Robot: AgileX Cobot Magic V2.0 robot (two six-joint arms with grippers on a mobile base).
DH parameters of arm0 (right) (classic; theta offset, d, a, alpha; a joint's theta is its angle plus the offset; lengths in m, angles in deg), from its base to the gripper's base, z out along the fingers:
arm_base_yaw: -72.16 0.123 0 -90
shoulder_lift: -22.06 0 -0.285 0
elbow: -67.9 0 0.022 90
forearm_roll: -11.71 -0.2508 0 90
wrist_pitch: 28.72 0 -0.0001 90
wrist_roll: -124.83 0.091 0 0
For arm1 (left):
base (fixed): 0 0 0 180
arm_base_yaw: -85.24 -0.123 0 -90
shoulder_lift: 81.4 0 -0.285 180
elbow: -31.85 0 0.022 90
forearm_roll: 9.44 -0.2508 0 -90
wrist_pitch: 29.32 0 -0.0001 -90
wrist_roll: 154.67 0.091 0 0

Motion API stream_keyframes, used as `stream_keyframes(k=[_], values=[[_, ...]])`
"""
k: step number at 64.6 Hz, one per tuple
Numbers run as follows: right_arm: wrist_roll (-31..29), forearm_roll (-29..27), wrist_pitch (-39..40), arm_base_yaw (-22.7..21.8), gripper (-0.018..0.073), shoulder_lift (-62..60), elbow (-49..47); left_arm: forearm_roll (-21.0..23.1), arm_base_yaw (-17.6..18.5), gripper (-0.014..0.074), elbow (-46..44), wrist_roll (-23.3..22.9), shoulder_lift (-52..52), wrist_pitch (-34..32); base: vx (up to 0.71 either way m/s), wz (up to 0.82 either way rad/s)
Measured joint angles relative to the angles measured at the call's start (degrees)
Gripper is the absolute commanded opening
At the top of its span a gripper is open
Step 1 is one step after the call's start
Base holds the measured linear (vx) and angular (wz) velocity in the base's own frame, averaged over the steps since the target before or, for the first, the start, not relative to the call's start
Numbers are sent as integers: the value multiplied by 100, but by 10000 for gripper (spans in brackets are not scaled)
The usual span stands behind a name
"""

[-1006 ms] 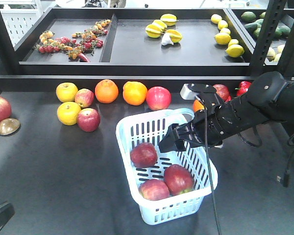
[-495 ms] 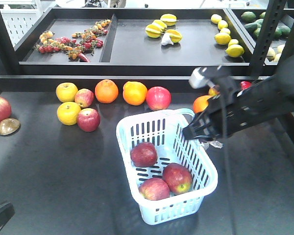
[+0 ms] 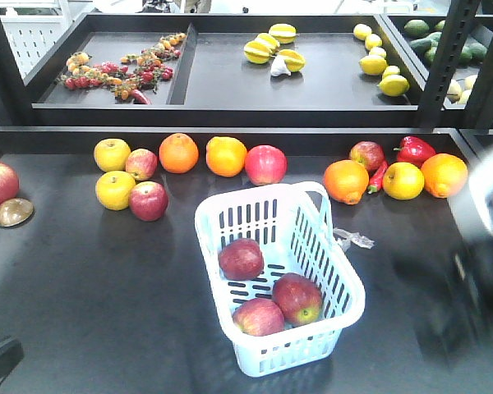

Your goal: Pick three apples into basket with both arms

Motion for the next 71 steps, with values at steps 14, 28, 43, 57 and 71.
stream_keyframes(k=[14, 28, 43, 57, 71], values=[[234, 73, 1024, -67, -5, -1283, 1632, 0, 0, -6, 0, 0, 0, -208, 0, 0], [281, 47, 1462, -67, -5, -1647, 1839, 0, 0, -6, 0, 0, 0, -208, 0, 0], [281, 41, 1456, -67, -5, -1655, 1839, 4, 0, -6, 0, 0, 0, -204, 0, 0], [281, 36, 1456, -67, -5, -1655, 1839, 4, 0, -6, 0, 0, 0, -204, 0, 0], [281, 31, 1456, -67, -5, -1655, 1839, -27, 0, -6, 0, 0, 0, -394, 0, 0]])
